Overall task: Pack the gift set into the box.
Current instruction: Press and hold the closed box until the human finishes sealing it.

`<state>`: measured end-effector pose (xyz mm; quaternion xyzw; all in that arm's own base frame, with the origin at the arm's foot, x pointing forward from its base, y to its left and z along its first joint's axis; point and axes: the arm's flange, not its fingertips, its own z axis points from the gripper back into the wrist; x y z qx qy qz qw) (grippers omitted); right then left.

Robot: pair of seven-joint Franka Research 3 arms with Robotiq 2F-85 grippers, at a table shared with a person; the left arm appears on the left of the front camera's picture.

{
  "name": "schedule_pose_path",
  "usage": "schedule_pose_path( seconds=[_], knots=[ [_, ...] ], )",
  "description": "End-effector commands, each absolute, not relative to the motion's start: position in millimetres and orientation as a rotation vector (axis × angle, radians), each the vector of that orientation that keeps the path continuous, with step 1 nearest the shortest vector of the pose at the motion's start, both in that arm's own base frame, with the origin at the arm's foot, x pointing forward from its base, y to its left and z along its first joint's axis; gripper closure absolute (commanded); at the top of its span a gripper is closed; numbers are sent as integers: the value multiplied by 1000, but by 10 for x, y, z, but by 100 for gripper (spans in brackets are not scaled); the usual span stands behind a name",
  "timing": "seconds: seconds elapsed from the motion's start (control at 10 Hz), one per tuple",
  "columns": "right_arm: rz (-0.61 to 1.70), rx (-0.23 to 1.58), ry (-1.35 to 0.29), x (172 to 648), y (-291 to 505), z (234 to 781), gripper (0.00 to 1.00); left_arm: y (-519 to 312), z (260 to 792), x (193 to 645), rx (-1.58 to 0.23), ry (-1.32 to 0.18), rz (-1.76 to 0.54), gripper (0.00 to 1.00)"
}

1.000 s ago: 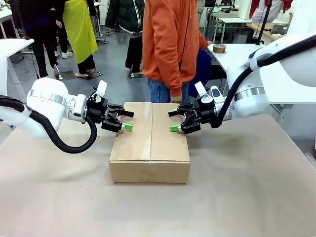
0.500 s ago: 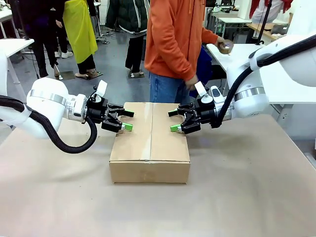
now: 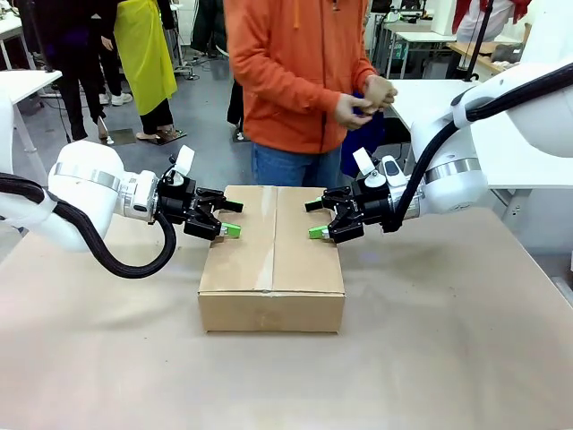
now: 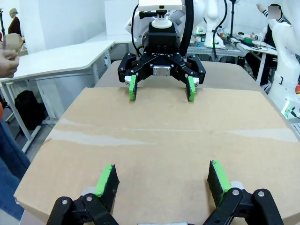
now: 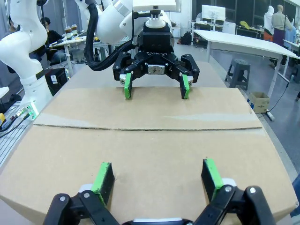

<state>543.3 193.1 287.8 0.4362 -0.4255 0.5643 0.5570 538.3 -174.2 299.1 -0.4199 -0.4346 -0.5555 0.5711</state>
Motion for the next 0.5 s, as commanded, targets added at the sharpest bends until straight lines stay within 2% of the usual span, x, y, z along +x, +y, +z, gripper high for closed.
schedule_pose_path(
  seconds=[0.0,0.4],
  knots=[
    [1335,1029,-1009,5430,1927,2860,0,-1746,2973,5355,-992,-1011,-1309,0],
    [1335,1029,-1009,5430,1927,2860,0,-1746,2973,5355,-992,-1011,-1309,0]
  ],
)
